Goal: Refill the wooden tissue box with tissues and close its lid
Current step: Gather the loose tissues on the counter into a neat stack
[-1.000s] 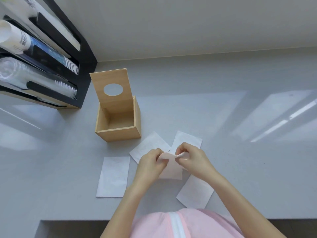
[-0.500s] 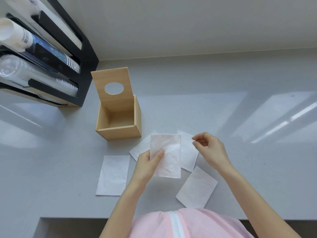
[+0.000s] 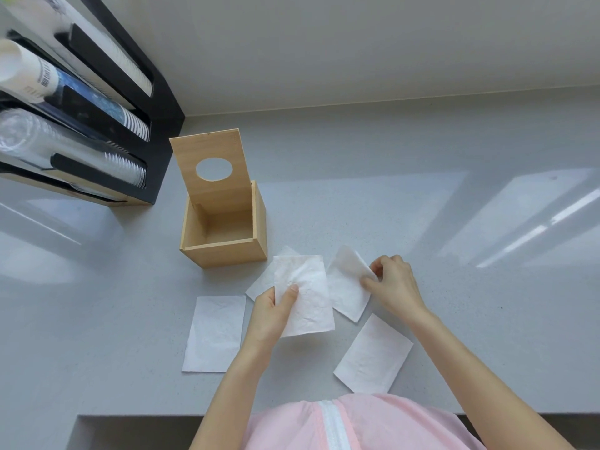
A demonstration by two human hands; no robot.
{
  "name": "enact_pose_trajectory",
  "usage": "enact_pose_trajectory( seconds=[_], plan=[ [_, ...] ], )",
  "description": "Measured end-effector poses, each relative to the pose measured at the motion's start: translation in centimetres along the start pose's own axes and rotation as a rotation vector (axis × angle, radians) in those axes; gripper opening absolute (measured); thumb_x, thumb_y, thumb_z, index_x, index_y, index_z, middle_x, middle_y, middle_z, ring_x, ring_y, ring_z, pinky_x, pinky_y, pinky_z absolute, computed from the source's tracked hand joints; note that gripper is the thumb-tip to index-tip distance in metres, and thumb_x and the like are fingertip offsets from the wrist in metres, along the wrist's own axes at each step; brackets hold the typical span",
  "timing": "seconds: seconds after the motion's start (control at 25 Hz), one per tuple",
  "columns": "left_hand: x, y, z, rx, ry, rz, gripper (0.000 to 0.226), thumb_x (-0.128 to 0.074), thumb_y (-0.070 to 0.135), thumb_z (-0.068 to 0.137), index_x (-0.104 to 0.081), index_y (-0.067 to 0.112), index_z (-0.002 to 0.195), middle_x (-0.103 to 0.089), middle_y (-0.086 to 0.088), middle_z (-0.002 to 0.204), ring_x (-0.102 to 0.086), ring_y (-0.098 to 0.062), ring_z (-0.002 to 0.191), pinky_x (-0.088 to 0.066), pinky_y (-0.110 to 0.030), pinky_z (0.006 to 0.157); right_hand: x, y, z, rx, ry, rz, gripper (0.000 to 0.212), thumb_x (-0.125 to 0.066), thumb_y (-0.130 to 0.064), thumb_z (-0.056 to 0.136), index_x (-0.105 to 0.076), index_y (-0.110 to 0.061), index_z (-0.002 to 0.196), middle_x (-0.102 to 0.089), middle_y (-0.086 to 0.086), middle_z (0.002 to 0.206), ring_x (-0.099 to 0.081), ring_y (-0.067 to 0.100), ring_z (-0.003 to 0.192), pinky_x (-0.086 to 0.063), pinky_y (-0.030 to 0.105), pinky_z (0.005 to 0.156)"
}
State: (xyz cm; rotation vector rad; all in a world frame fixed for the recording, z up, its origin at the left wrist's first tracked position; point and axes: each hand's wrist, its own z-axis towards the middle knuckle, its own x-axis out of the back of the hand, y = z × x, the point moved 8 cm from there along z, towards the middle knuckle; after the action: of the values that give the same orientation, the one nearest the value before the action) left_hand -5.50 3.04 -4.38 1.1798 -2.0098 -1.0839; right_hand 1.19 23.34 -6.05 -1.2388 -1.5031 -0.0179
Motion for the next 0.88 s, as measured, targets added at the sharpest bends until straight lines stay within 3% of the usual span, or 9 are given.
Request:
enact_pose_trajectory(
  seconds=[0.12, 0.28, 0.4, 0.48, 0.6, 0.72, 0.8, 0.88],
  plan=[
    [0.1, -0.1, 0.1, 0.017, 0.009, -0.01, 0.019, -0.048, 0.02, 0.095, -0.063, 0.02, 0.083, -0.067, -0.002, 0.09, -0.062, -0.02, 0.089, -0.048, -0.029, 0.079, 0.2, -0.1, -0.3, 0.012, 0.025, 0.026, 0.007, -0.058, -0.01, 0.081, -0.052, -0.014, 0.081, -0.045, 0.002, 0.09, -0.047, 0.03, 0.104, -0.036, 0.029, 0.076],
    [0.5, -0.2, 0.2, 0.031, 0.017, -0.018, 0.019, -0.046, 0.019, 0.096, -0.063, 0.02, 0.088, -0.067, 0.0, 0.091, -0.063, -0.02, 0.09, -0.048, -0.026, 0.075, 1.4, -0.6, -0.6, 0.005, 0.025, 0.164, 0.011, -0.053, -0.007, 0.082, -0.049, -0.016, 0.087, -0.051, 0.0, 0.082, -0.048, 0.025, 0.084, -0.035, 0.026, 0.057],
    [0.8, -0.3, 0.2, 0.048, 0.019, -0.029, 0.019, -0.046, 0.018, 0.095, -0.064, 0.019, 0.089, -0.068, -0.002, 0.093, -0.064, -0.021, 0.09, -0.049, -0.03, 0.077, 3.3, -2.8, -1.5, 0.055, 0.021, 0.423, 0.027, -0.058, -0.011, 0.084, -0.052, -0.018, 0.11, -0.056, -0.003, 0.101, -0.051, 0.018, 0.084, -0.038, 0.023, 0.061],
    [0.8, -0.2, 0.2, 0.059, 0.007, -0.045, 0.019, -0.045, 0.018, 0.096, -0.065, 0.015, 0.094, -0.068, -0.005, 0.096, -0.064, -0.023, 0.091, -0.049, -0.034, 0.082, 4.5, -4.8, -2.5, 0.144, -0.001, 0.562, 0.023, -0.063, -0.012, 0.084, -0.055, -0.02, 0.104, -0.061, -0.001, 0.099, -0.055, 0.017, 0.078, -0.044, 0.025, 0.067],
    [0.5, -0.2, 0.1, 0.062, -0.038, -0.122, 0.02, -0.044, 0.017, 0.096, -0.064, 0.016, 0.099, -0.07, -0.003, 0.096, -0.066, -0.018, 0.086, -0.052, -0.03, 0.076, 5.0, -7.9, -4.2, 0.277, -0.243, 0.754, 0.018, -0.068, -0.005, 0.081, -0.061, -0.019, 0.091, -0.068, -0.001, 0.083, -0.064, 0.014, 0.077, -0.053, 0.033, 0.079],
    [-0.5, -0.2, -0.3, 0.069, -0.162, -0.162, 0.024, -0.043, 0.016, 0.097, -0.062, 0.013, 0.111, -0.069, 0.0, 0.091, -0.069, -0.008, 0.071, -0.054, -0.021, 0.057, 4.0, -10.3, -6.2, 0.372, -0.554, 0.867, 0.012, -0.064, -0.008, 0.077, -0.063, -0.017, 0.085, -0.07, -0.009, 0.072, -0.066, 0.006, 0.07, -0.054, 0.018, 0.068],
    [-0.7, -0.8, -0.6, 0.131, -0.178, -0.193, 0.023, -0.039, 0.013, 0.098, -0.06, 0.01, 0.106, -0.064, -0.001, 0.084, -0.068, -0.005, 0.057, -0.055, -0.019, 0.05, 2.6, -10.4, -6.3, 0.362, -0.611, 0.788, 0.007, -0.061, -0.011, 0.08, -0.062, -0.017, 0.083, -0.067, -0.01, 0.07, -0.064, 0.004, 0.069, -0.053, 0.016, 0.067],
    [-1.3, -0.8, -1.3, 0.198, -0.227, -0.215, 0.024, -0.035, 0.016, 0.099, -0.059, 0.015, 0.095, -0.061, -0.001, 0.08, -0.066, -0.005, 0.053, -0.054, -0.021, 0.052, 1.1, -9.5, -5.5, 0.343, -0.57, 0.56, 0.007, -0.06, -0.01, 0.086, -0.06, -0.017, 0.086, -0.063, -0.009, 0.073, -0.06, 0.005, 0.07, -0.051, 0.02, 0.071]
  ],
)
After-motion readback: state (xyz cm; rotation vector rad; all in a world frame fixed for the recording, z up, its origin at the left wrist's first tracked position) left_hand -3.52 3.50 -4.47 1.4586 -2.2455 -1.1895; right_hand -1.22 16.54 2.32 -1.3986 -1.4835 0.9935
